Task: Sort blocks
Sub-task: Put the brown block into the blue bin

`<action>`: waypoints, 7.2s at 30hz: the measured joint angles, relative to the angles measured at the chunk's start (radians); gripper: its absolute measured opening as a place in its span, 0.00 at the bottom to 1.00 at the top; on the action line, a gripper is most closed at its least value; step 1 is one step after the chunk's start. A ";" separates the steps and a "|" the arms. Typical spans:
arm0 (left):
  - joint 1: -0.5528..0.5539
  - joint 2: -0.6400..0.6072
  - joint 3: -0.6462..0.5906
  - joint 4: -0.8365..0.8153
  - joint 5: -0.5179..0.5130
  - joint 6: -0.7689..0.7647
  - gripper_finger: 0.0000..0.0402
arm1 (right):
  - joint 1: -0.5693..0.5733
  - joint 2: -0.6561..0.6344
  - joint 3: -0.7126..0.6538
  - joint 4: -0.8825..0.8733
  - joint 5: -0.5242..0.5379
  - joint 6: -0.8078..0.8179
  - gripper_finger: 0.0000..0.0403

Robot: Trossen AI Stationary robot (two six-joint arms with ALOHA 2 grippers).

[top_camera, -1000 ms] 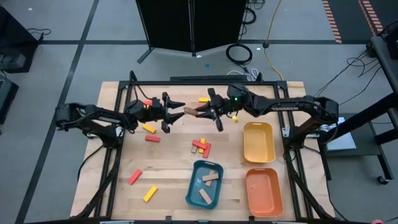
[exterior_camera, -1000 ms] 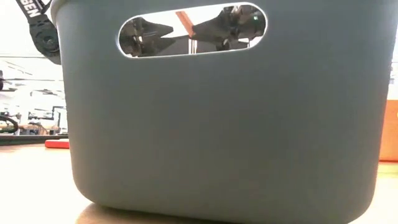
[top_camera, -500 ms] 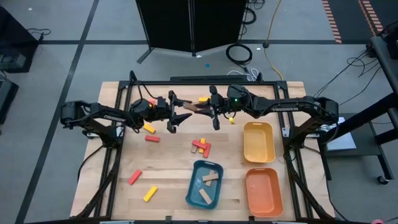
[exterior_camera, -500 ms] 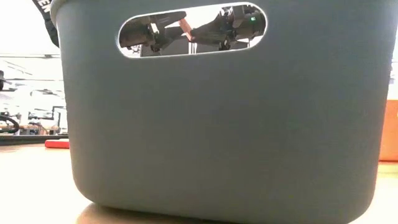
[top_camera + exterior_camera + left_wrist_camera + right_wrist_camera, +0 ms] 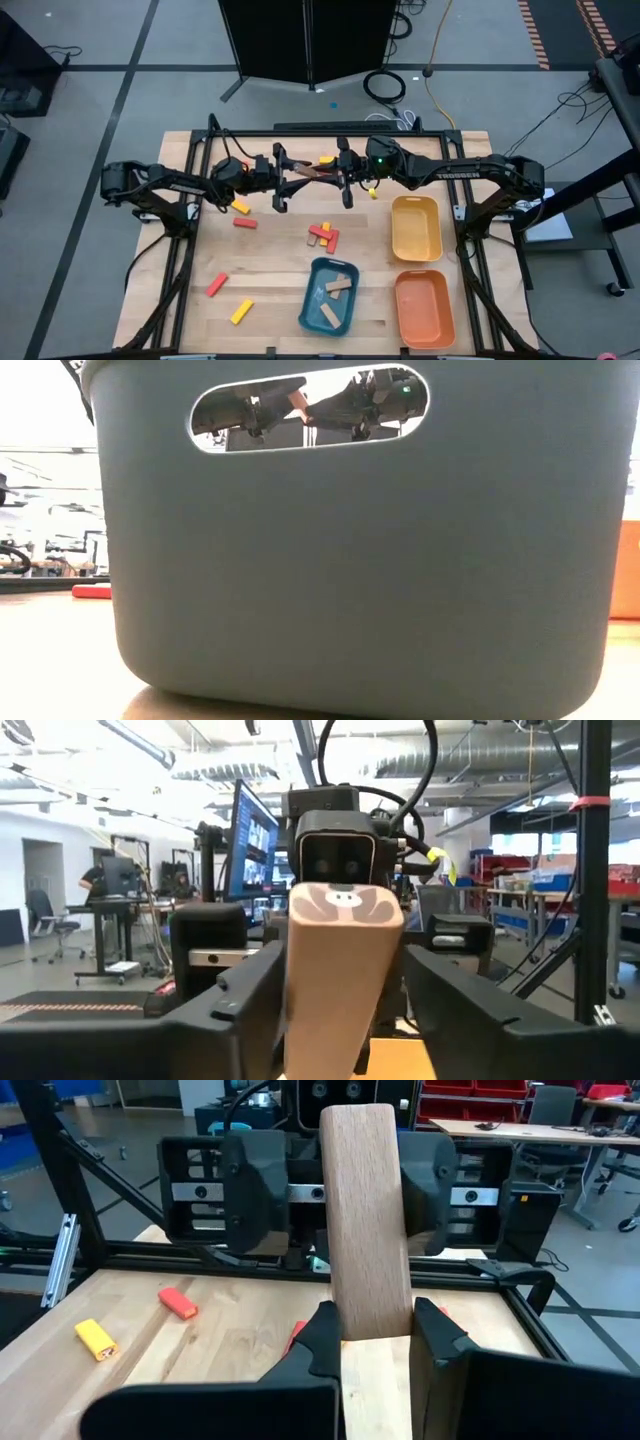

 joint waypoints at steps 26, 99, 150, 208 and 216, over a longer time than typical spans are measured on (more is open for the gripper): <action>-0.021 -0.168 0.002 -0.300 -0.006 -0.008 0.22 | -0.042 -0.191 0.001 -0.286 -0.007 0.040 0.32; -0.772 0.498 0.888 -1.576 -0.534 -0.884 0.67 | 0.912 -0.280 0.000 -0.970 0.389 0.303 0.32; -0.369 0.367 0.613 -0.754 -0.547 0.005 0.66 | -0.732 0.060 0.023 -1.268 0.431 -0.026 0.32; 0.011 -0.230 0.156 -0.637 -0.033 0.230 0.66 | -0.729 0.126 -0.082 -1.153 0.437 0.078 0.05; 0.012 -0.162 0.158 -0.528 0.027 0.200 0.66 | -0.727 -0.057 -0.059 -1.173 0.433 0.087 0.05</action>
